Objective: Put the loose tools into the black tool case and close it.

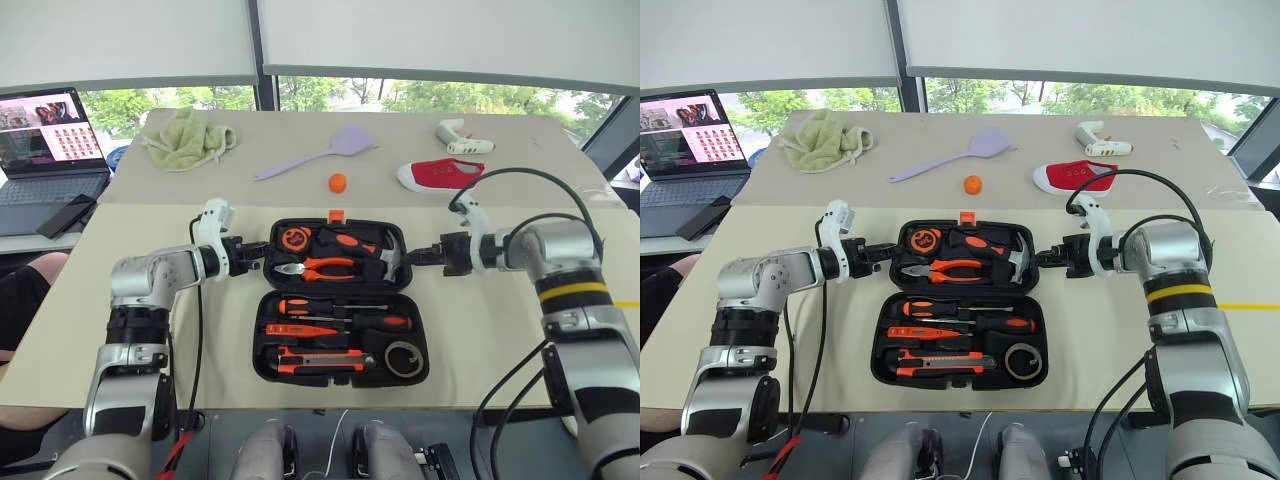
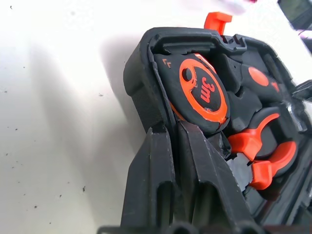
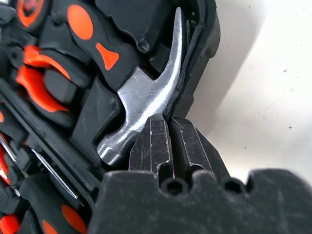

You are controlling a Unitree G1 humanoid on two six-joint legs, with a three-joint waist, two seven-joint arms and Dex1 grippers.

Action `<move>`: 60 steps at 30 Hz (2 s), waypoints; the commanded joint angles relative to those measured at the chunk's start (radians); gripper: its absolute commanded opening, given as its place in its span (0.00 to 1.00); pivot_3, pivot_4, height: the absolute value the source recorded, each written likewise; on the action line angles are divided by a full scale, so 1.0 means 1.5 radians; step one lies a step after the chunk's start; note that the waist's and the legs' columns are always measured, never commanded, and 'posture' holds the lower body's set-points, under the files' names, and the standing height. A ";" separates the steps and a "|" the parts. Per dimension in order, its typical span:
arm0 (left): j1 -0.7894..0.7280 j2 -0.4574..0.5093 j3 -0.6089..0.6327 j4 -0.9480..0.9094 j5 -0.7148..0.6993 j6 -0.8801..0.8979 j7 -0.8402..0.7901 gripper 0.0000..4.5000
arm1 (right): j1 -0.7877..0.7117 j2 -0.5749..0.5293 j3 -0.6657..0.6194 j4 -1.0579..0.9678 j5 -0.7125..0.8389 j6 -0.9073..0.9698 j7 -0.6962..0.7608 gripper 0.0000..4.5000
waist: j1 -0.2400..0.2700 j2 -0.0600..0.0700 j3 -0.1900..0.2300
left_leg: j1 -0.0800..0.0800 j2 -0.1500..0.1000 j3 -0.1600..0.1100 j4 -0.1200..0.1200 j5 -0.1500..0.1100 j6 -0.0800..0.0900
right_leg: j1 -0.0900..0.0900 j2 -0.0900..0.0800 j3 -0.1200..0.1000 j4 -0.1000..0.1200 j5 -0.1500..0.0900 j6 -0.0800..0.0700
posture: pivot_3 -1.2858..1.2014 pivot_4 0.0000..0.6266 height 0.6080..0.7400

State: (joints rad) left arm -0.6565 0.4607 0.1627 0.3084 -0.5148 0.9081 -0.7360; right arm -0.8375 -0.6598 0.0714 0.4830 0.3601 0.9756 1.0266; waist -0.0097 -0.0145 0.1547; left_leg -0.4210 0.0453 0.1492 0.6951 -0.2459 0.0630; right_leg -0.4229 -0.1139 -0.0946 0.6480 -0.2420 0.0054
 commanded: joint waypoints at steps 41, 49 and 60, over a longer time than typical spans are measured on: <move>0.243 0.115 -0.064 -0.059 0.135 -0.689 -0.302 0.10 | 0.867 -0.268 -0.057 -0.547 0.032 -0.886 0.010 0.07 | 0.024 0.001 0.000 | 0.011 0.003 -0.002 0.000 -0.008 0.006 | 0.012 -0.002 -0.001 -0.004 -0.002 0.000 | 0.52 0.24 1.00; 0.158 0.116 -0.138 0.041 0.191 -0.665 -0.323 0.01 | 0.745 -0.195 0.015 -0.604 -0.033 -0.746 -0.032 0.00 | 0.013 -0.001 0.000 | 0.009 0.003 -0.001 -0.001 -0.008 0.007 | 0.010 0.001 0.001 -0.004 -0.002 0.000 | 0.52 0.24 1.00; 0.263 0.072 -0.127 -0.150 0.139 -0.548 -0.270 0.01 | 0.511 -0.064 -0.014 -0.386 -0.127 -0.751 -0.103 0.00 | 0.014 -0.004 0.003 | 0.006 0.001 -0.001 0.000 -0.004 0.002 | 0.005 0.000 0.002 -0.002 -0.002 0.000 | 0.52 0.24 1.00</move>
State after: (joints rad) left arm -0.2765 0.5921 0.0056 0.1784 -0.2792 0.0644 -1.1555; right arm -0.0333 -0.7710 0.0716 -0.1198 0.1779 -0.1052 0.8996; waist 0.0109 -0.0205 0.1586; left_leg -0.4136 0.0472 0.1484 0.6961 -0.2517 0.0657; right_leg -0.4148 -0.1143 -0.0924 0.6447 -0.2444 0.0056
